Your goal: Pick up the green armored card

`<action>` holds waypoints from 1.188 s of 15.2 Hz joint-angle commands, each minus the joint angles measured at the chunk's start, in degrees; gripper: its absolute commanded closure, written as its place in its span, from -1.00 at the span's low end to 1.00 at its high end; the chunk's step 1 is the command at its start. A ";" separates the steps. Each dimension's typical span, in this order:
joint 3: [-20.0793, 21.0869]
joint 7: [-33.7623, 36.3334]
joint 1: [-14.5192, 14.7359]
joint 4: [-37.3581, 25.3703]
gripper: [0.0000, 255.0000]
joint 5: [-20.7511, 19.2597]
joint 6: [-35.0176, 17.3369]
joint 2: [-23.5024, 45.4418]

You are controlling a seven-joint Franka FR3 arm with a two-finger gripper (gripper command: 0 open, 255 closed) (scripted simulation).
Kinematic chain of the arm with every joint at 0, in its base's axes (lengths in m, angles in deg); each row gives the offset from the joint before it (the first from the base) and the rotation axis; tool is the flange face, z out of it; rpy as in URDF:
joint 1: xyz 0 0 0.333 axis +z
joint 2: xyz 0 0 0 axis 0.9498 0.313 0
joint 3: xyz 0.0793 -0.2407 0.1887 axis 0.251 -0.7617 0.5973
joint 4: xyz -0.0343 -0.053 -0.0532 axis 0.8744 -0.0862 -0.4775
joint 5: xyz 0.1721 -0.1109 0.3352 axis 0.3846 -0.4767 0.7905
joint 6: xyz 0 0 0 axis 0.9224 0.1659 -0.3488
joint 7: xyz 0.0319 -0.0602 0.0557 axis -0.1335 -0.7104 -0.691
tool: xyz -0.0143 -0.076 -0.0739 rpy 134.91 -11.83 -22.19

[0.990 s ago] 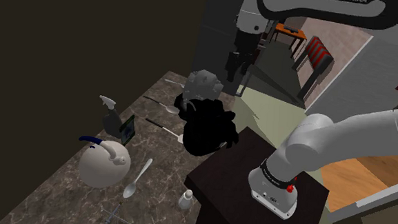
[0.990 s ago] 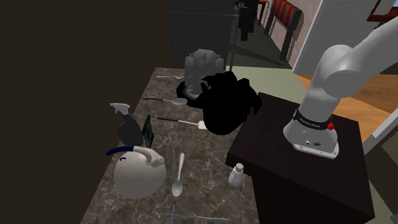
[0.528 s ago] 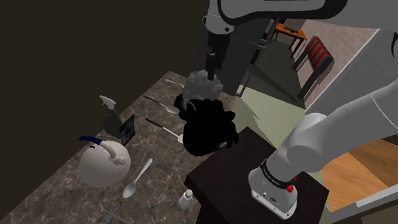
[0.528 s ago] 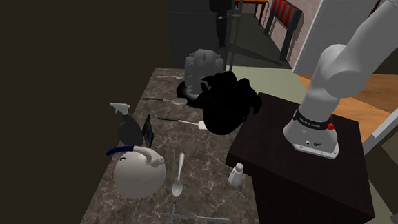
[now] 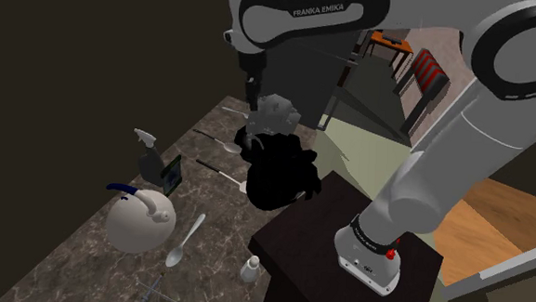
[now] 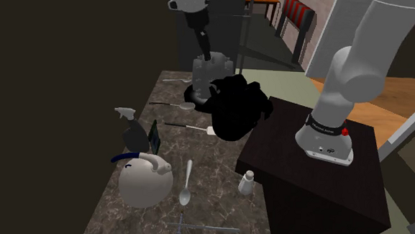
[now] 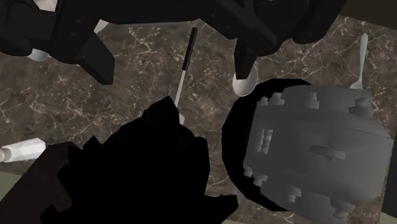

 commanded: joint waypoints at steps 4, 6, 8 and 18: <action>2.40 -5.93 2.49 -7.45 -1.00 -4.94 -1.67 10.09; 3.31 -8.15 3.64 -10.41 -1.00 -7.04 -2.07 13.87; 4.18 -10.32 4.89 -13.28 -1.00 -9.19 -2.42 17.52; 7.52 -21.18 12.41 -25.22 -1.00 -20.03 -4.43 33.54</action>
